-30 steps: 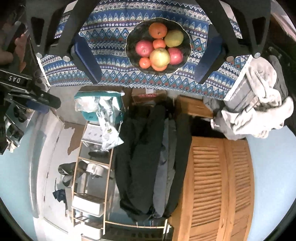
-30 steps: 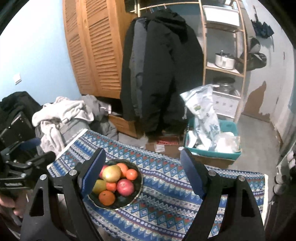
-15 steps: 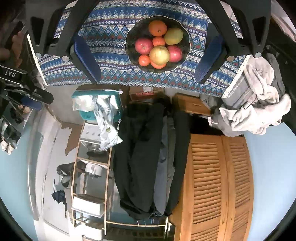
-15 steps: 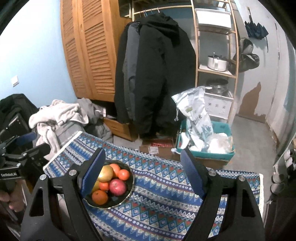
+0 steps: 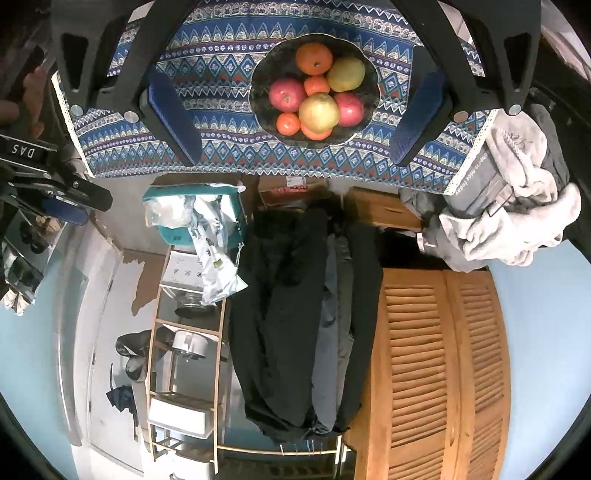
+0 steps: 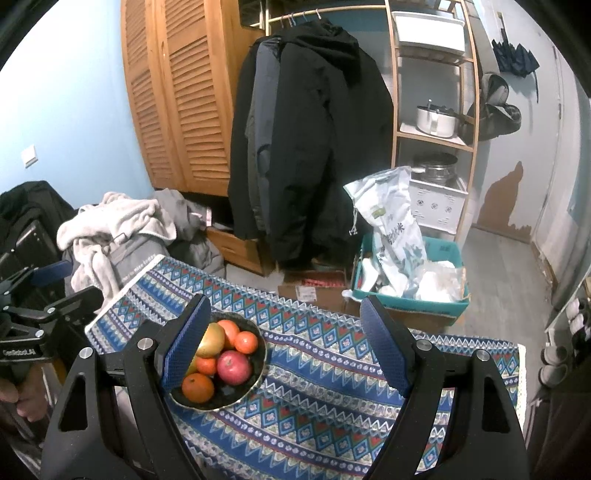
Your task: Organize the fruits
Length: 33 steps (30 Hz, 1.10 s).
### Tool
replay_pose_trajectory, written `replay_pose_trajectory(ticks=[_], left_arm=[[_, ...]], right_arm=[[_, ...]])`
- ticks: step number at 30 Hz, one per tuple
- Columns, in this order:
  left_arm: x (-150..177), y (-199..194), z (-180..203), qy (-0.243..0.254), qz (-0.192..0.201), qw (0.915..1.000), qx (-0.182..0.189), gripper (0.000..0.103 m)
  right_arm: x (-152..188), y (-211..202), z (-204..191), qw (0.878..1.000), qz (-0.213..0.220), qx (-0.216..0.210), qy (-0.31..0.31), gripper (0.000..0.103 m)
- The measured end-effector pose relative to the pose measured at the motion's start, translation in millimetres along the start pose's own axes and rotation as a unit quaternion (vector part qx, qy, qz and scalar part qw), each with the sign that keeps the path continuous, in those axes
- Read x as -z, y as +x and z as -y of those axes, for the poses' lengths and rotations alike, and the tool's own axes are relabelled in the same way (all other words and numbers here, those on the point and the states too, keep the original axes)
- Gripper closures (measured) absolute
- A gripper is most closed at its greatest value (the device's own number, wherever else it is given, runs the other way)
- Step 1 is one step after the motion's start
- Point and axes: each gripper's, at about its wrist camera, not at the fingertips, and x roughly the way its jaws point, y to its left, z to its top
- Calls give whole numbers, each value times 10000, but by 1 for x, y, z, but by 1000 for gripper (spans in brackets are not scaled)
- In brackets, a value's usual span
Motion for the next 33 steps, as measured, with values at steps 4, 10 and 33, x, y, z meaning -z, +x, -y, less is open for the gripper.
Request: replay_pose_trajectory(ticks=[4, 10, 33], left_arm=[[1, -1, 0, 4, 4, 10000, 20, 1], [0, -2, -2, -38, -12, 10000, 24, 1], [0, -1, 0, -26, -14, 10000, 47, 1]], right_arm=[[0, 0, 0, 10000, -5, -15, -13, 21], [1, 2, 0, 10000, -24, 1, -22, 21], [3, 6, 1, 10000, -79, 21, -19, 21]])
